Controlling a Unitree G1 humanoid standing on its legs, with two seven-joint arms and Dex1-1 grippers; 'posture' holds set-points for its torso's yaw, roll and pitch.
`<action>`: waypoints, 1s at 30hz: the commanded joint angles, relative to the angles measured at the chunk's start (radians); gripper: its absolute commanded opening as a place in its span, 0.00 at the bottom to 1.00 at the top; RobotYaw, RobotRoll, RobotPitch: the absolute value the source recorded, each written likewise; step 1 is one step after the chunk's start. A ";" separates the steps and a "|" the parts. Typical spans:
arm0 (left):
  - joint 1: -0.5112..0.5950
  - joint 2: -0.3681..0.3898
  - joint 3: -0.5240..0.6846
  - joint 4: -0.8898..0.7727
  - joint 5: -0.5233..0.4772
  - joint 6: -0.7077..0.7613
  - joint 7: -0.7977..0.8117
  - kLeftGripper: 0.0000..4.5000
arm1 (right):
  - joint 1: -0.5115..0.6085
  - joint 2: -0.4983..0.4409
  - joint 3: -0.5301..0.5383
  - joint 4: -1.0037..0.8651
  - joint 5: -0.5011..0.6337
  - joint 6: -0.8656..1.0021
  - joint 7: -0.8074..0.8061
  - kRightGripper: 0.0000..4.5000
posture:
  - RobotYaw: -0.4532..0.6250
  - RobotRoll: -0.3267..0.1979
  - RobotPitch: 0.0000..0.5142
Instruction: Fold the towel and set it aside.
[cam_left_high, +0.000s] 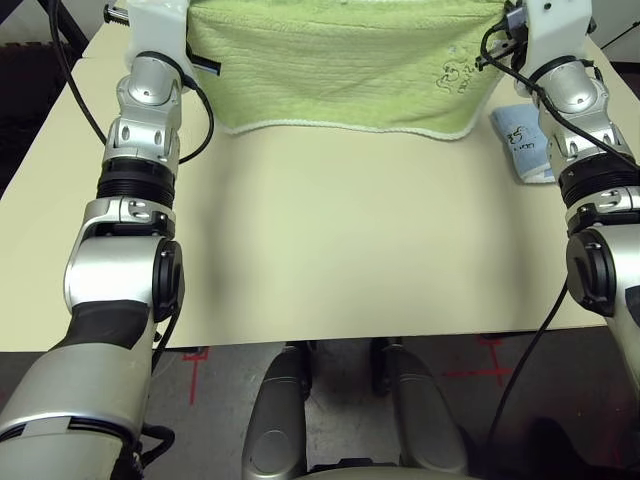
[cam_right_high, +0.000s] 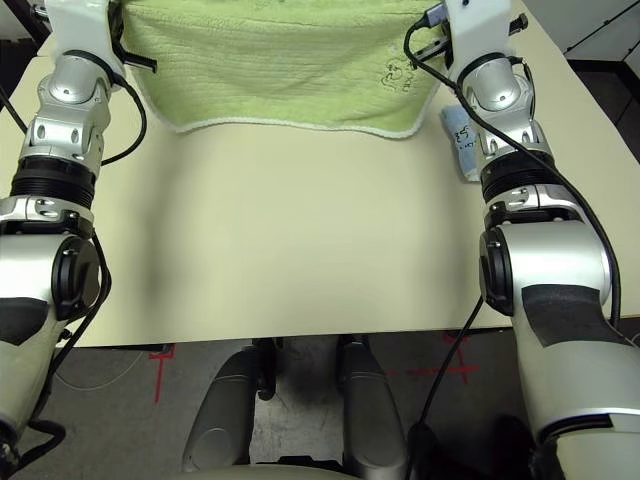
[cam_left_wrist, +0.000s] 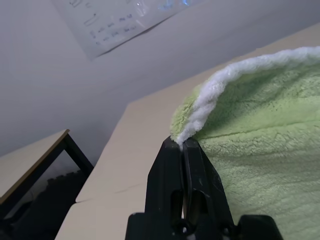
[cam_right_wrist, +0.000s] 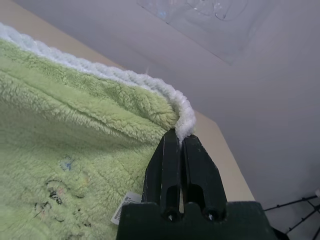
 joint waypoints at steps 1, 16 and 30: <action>0.045 0.027 -0.005 -0.060 0.011 0.011 -0.028 0.01 | 0.052 0.008 -0.027 -0.049 0.045 -0.017 0.075 0.00 | 0.41 0.62 0.53; 0.361 0.138 0.030 -0.587 -0.084 0.407 -0.347 0.01 | 0.366 -0.057 -0.077 -0.590 0.271 0.347 0.462 0.00 | 0.42 0.62 0.55; 0.541 0.309 0.075 -0.920 -0.302 0.771 -0.686 0.01 | 0.495 -0.189 -0.075 -0.816 0.405 0.668 0.779 0.00 | 0.45 0.62 0.56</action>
